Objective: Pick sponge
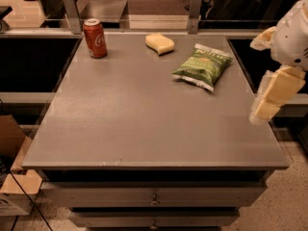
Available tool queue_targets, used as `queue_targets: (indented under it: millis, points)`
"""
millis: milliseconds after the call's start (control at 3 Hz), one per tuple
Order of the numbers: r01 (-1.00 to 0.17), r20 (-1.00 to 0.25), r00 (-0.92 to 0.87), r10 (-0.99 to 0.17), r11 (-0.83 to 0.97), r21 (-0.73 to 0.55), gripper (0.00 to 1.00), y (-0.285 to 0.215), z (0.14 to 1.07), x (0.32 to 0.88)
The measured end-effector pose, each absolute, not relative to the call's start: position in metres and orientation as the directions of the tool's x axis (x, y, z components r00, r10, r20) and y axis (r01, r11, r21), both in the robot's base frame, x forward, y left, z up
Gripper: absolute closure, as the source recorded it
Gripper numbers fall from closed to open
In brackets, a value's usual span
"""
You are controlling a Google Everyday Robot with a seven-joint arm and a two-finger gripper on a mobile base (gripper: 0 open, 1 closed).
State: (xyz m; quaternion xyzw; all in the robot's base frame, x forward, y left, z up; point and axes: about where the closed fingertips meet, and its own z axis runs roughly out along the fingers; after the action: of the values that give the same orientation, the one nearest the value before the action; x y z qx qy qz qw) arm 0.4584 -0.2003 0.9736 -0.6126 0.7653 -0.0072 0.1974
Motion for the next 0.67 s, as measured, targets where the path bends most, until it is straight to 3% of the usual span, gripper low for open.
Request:
queue_targets:
  millis: [667]
  points:
    - [-0.934,-0.512,-0.099,-0.853,0.258,-0.248,0.0,-0.168,0.964,0.523]
